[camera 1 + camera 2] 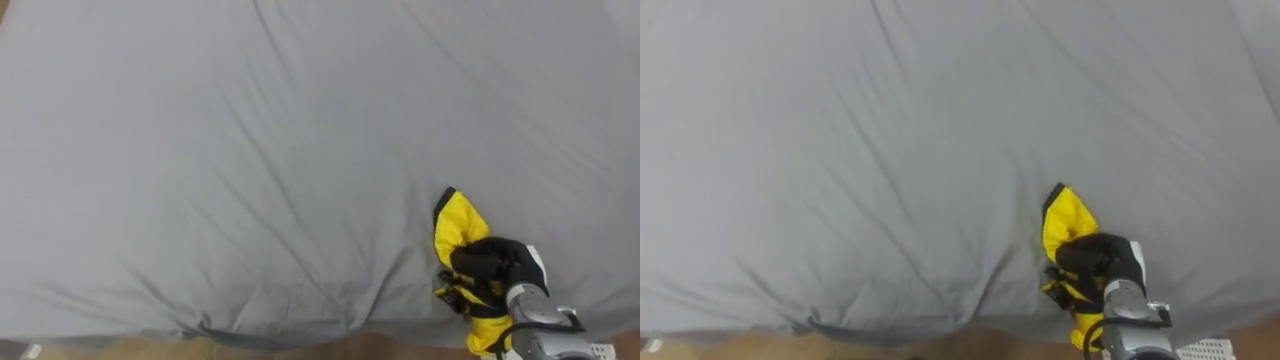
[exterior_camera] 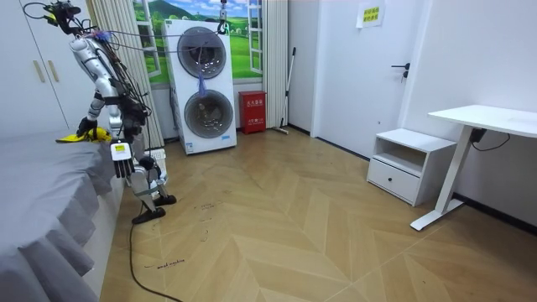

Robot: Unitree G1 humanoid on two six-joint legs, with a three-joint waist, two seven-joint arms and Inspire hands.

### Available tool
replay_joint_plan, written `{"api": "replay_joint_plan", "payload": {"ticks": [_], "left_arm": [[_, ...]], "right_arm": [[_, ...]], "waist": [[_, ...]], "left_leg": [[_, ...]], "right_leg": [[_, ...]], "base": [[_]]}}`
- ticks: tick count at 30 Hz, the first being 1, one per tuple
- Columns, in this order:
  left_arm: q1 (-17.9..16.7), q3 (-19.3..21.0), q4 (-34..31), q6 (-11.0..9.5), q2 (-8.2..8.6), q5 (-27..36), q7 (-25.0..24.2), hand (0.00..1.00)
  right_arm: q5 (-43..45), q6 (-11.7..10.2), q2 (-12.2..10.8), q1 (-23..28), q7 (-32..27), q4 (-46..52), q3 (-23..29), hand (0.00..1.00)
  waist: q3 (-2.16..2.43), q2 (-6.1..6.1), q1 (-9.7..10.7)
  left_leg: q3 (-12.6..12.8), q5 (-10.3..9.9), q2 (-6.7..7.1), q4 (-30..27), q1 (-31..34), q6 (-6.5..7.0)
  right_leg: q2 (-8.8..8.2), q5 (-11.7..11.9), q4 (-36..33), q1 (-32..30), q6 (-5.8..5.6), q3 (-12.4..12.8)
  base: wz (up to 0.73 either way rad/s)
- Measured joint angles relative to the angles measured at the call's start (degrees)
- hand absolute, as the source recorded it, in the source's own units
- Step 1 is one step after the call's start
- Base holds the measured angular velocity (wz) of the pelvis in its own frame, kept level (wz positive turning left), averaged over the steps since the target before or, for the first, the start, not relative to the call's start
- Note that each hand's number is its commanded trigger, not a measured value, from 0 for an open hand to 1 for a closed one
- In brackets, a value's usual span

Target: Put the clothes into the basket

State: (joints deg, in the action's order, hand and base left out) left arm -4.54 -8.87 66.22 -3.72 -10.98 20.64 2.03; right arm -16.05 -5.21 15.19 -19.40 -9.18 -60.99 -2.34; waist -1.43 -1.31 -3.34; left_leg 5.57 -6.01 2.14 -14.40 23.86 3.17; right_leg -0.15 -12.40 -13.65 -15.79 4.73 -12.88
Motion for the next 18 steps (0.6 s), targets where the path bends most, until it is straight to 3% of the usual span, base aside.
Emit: {"api": "replay_joint_plan", "payload": {"ticks": [11, 18], "left_arm": [[0.32, -0.36, 0.25, -0.09, -0.42, 0.03, -0.15, 0.0], [-0.99, 0.03, -0.53, 0.03, -0.42, -0.03, -0.27, 0.0]], "right_arm": [[0.09, -0.31, 1.06, 0.86, -0.64, 5.1, 0.84, 1.0], [-0.5, -0.24, 1.29, 3.7, -0.64, 10.75, 1.51, 1.0]], "waist": [[0.18, 0.28, 1.73], [0.3, 0.39, 2.96]], "left_leg": [[0.59, 0.0, -0.08, 0.15, -0.96, 0.01], [0.88, 0.13, 0.17, 2.28, -6.57, -0.03]], "right_leg": [[-0.08, 0.01, -0.03, 0.64, 0.0, 0.22], [-0.22, 0.01, 0.29, 5.2, -0.01, 0.59]], "base": [[-0.02], [-0.02]]}}
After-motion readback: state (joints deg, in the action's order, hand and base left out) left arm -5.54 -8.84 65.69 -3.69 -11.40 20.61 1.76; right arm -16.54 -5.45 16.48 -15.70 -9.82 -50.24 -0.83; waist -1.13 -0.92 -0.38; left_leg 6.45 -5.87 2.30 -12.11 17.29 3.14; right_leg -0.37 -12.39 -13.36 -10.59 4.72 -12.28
